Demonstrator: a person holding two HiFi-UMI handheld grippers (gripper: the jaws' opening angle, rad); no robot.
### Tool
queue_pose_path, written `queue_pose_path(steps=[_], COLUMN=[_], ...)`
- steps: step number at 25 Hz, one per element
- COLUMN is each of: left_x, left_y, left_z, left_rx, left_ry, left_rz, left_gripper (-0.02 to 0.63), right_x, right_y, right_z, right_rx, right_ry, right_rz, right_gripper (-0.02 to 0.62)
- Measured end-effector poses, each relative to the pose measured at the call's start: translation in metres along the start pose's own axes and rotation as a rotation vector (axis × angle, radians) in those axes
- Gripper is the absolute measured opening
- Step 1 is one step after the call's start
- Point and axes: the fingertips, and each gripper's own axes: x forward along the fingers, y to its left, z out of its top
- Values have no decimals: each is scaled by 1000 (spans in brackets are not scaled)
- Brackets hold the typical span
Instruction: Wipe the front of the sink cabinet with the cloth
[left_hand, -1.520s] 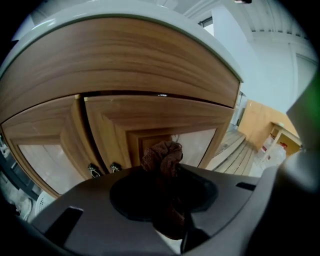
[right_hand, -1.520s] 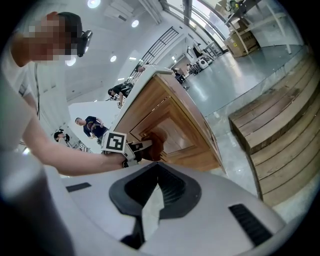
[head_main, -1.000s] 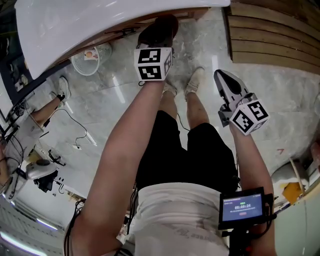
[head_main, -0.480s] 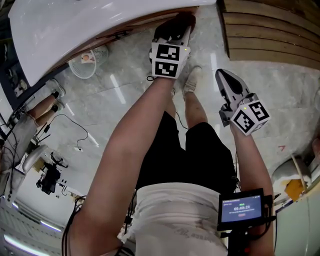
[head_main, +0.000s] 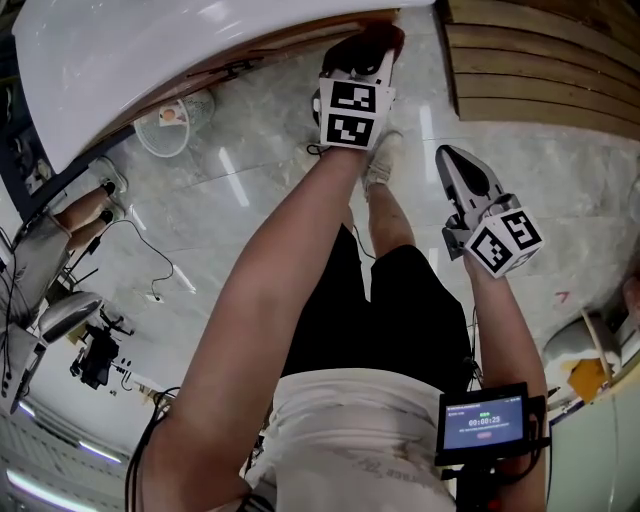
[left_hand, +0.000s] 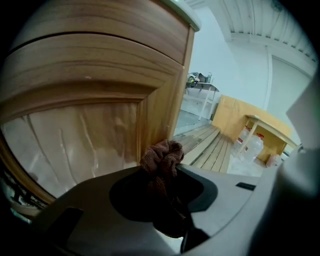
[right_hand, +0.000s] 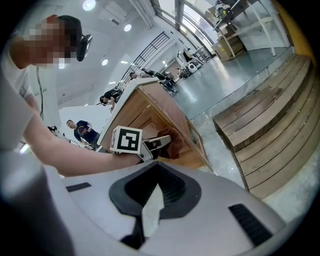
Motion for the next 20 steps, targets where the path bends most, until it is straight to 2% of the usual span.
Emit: queue_pose_path(steps=[8,13,17,20], left_x=[-22,-37,-54,-68], left_y=[43,71,99,115], left_z=[-21,-33,-54,-67], left_rx=[-114,-157,-256,-295], left_ry=[17,22,25,30], left_rz=[105,163,233,273], left_gripper=[120,120,120,120], right_x=[7,11,14,16], right_y=[12,14,18,18], right_z=[-2,1,-2,-6], right_rx=[-19,-32,-45,-51], right_ry=[19,34,55,71], right_rz=[34,47,60,64], right_gripper=[12,12,12,12])
